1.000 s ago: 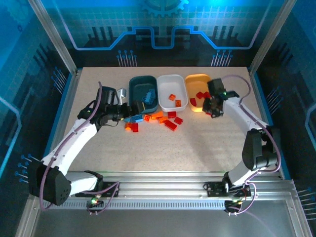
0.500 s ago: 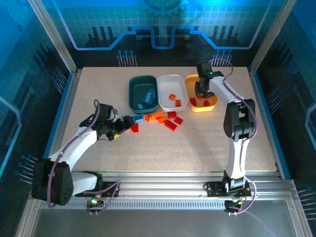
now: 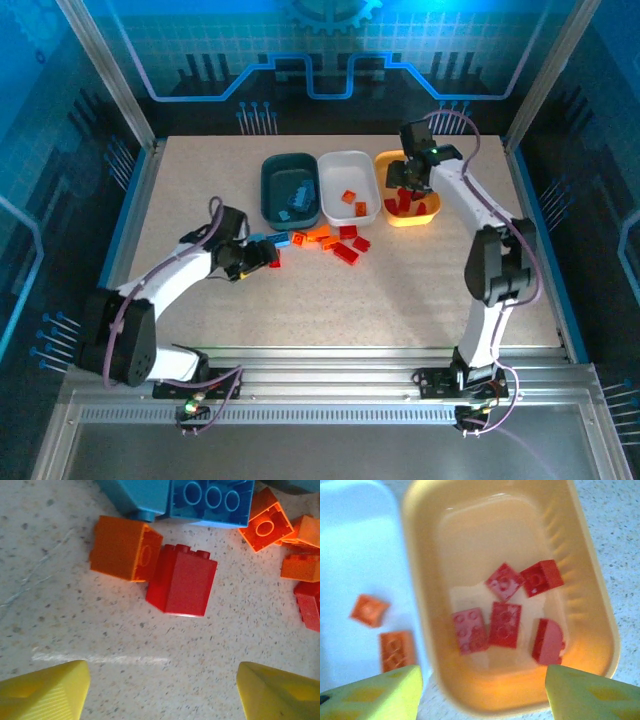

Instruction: Sort the legos into containers by color

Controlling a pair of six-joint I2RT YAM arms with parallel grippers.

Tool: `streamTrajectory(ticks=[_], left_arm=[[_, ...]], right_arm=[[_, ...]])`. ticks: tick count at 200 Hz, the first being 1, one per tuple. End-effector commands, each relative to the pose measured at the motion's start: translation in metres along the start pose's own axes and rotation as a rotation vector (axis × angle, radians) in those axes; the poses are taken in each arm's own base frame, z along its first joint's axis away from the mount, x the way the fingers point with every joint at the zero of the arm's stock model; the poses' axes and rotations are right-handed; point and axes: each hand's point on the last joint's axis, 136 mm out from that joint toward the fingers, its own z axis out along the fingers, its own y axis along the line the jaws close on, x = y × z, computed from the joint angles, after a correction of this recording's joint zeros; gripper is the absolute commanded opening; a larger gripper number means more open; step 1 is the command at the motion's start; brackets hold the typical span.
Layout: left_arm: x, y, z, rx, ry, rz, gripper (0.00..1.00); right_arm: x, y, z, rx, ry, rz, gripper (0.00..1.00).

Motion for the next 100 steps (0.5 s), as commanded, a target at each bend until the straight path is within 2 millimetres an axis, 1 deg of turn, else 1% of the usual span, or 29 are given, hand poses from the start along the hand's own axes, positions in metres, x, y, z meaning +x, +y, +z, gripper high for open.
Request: streamTrajectory(ticks=[1, 7, 33, 56, 82, 100], left_arm=[[-0.007, -0.006, 0.008, -0.084, -0.01, 0.1, 0.67], [-0.006, -0.009, 0.012, -0.091, -0.002, 0.108, 0.65], [-0.007, -0.012, 0.031, -0.133, 0.023, 0.133, 0.64], [-0.011, -0.013, 0.048, -0.155, 0.043, 0.138, 0.64], [-0.019, -0.015, 0.059, -0.189, 0.034, 0.148, 0.61], [-0.022, -0.019, 0.065, -0.183, 0.03, 0.152, 0.54]], right_arm=[[0.021, 0.011, -0.013, -0.077, 0.009, 0.029, 0.67], [0.028, 0.01, -0.015, -0.087, 0.015, 0.032, 0.67], [0.055, -0.001, -0.021, -0.075, 0.037, 0.028, 0.67], [0.072, -0.007, -0.03, -0.086, 0.045, 0.03, 0.67], [0.084, -0.012, -0.037, -0.091, 0.044, 0.03, 0.67], [0.089, -0.016, -0.038, -0.084, 0.048, 0.025, 0.67]])
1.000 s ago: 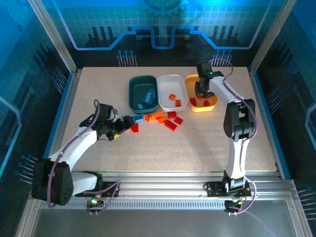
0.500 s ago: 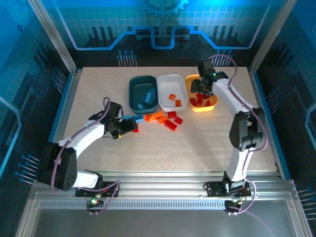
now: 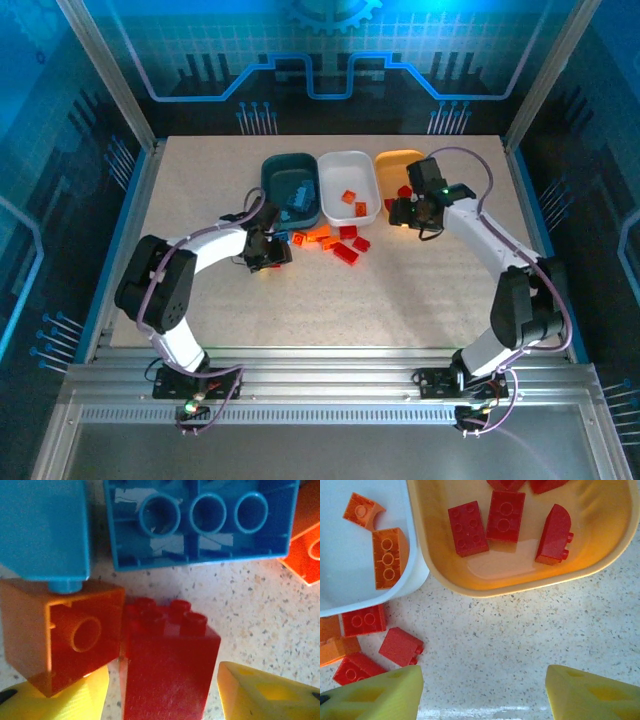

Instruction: Sort the legos into containers by color

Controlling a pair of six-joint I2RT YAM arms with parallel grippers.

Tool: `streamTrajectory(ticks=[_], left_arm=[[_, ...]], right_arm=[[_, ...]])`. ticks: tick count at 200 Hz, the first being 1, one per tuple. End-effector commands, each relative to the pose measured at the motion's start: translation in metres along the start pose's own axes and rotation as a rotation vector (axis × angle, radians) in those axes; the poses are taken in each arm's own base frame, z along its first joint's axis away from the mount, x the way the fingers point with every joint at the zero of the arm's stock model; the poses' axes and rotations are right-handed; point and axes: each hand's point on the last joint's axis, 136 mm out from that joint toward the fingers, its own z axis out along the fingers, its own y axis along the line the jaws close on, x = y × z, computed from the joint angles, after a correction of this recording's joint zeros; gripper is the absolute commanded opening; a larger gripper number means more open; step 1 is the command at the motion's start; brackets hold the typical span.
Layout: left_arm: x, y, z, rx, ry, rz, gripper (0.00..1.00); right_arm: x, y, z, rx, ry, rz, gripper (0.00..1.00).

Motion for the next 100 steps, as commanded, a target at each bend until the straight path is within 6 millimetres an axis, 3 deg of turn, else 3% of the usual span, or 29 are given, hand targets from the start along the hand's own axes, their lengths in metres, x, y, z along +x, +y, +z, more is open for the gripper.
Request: streamTrajectory(ticks=[1, 48, 100], left_arm=[[-0.012, -0.01, 0.001, -0.012, -0.038, 0.033, 0.54], [-0.009, -0.02, 0.002, -0.061, -0.034, 0.098, 0.3], [0.024, -0.043, -0.022, -0.02, -0.023, 0.169, 0.2]], right_arm=[[-0.002, 0.002, -0.011, -0.026, -0.035, 0.012, 0.67], [-0.001, 0.002, -0.015, -0.033, -0.042, 0.013, 0.67], [-0.006, 0.001, -0.025, -0.05, -0.075, 0.029, 0.66]])
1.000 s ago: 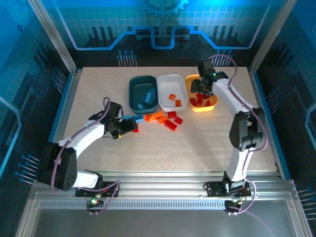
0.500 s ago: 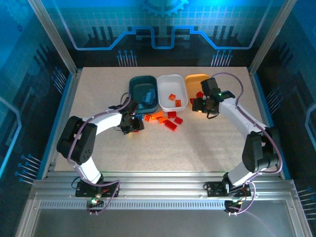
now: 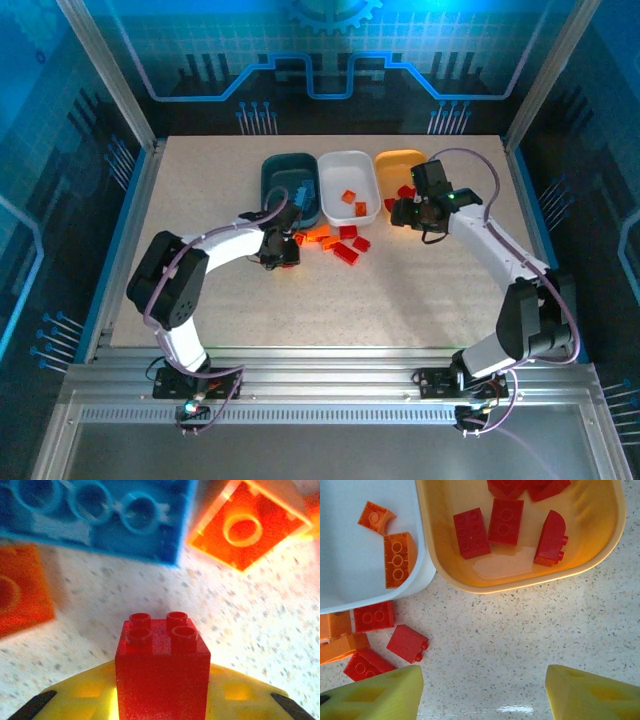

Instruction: Sort the legos into containers by color

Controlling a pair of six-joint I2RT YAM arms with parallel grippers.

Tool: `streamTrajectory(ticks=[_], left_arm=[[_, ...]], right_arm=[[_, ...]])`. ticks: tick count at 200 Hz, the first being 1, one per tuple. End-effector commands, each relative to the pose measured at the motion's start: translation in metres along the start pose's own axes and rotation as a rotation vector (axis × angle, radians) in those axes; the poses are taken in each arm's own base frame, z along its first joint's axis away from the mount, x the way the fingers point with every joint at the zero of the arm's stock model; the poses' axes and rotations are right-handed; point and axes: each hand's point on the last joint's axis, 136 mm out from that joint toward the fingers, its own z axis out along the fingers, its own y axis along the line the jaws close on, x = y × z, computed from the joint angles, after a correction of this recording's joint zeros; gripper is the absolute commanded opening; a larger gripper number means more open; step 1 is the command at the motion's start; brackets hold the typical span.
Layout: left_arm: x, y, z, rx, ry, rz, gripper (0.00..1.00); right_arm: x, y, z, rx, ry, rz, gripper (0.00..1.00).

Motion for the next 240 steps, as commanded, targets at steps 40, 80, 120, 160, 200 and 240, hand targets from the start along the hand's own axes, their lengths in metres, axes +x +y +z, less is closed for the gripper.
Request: streamTrajectory(ticks=[40, 80, 120, 160, 200, 240], left_arm=[[0.006, -0.106, -0.058, 0.306, -0.023, 0.136, 0.19], [-0.039, -0.211, -0.072, 0.56, -0.068, 0.226, 0.15], [-0.078, -0.273, -0.048, 0.691, -0.088, 0.263, 0.14], [-0.103, -0.31, -0.032, 0.755, -0.1, 0.282, 0.14], [-0.117, -0.325, -0.025, 0.752, -0.143, 0.273, 0.25], [-0.125, -0.338, -0.047, 0.798, -0.175, 0.267, 0.82]], right_arm=[[-0.014, -0.023, -0.02, -0.027, -0.08, 0.151, 0.66], [-0.005, -0.048, -0.023, -0.073, -0.091, 0.323, 0.65], [0.015, -0.067, -0.035, -0.075, -0.131, 0.383, 0.65], [0.033, -0.085, -0.035, -0.082, -0.132, 0.425, 0.66], [0.035, -0.081, -0.03, -0.119, -0.113, 0.427, 0.66], [0.033, -0.074, -0.026, -0.155, -0.098, 0.421, 0.67]])
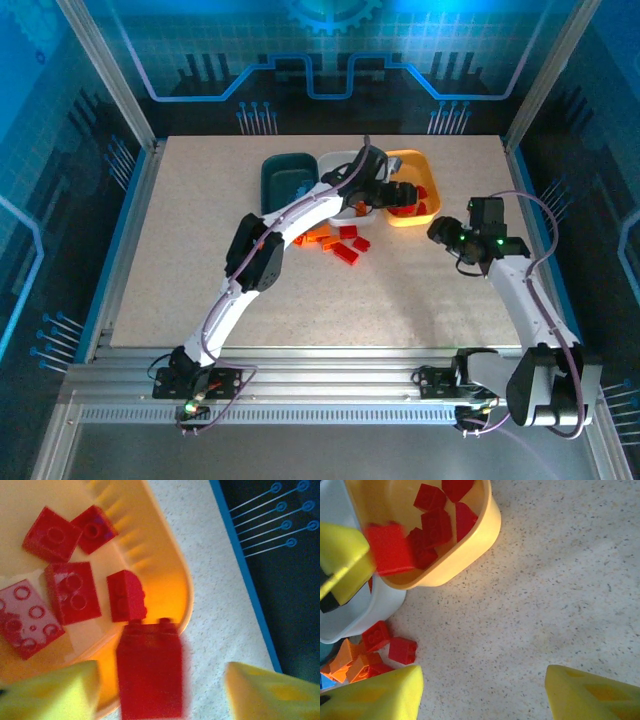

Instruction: Sort the legos into containers by color

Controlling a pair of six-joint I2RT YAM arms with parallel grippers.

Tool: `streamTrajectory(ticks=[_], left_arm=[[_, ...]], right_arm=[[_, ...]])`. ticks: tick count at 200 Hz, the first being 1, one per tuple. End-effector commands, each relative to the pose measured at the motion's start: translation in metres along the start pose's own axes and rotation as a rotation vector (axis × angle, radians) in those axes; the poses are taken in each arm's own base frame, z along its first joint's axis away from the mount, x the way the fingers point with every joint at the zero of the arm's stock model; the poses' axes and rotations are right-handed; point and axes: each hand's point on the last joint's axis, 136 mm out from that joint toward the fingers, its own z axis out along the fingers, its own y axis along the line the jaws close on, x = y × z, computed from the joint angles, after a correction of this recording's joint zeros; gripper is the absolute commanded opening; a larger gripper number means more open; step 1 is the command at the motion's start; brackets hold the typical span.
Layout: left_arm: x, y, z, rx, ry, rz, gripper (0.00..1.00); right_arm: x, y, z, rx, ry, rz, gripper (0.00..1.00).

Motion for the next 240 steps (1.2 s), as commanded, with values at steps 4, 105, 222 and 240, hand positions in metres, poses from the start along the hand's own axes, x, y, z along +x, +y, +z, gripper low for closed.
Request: streamTrajectory(ticks=[4, 105, 222, 240], left_arm=[[-0.011, -0.033, -0.013, 0.059, -0.027, 0.009, 0.83], [0.049, 0.105, -0.212, -0.445, -0.197, -0.223, 0.86], [0.143, 0.204, -0.295, -0.682, -0.195, -0.387, 0.88], [0.142, 0.198, -0.305, -0.665, -0.202, -0.376, 0.89]], right_arm=[[-0.001, 0.007, 0.003, -0.045, 0.009, 0.006, 0.67], [0.044, 0.069, 0.005, -0.056, 0.029, -0.311, 0.67], [0.135, 0.156, 0.102, 0.063, 0.283, -0.974, 0.68], [0.138, 0.16, 0.112, 0.068, 0.287, -1.014, 0.68]])
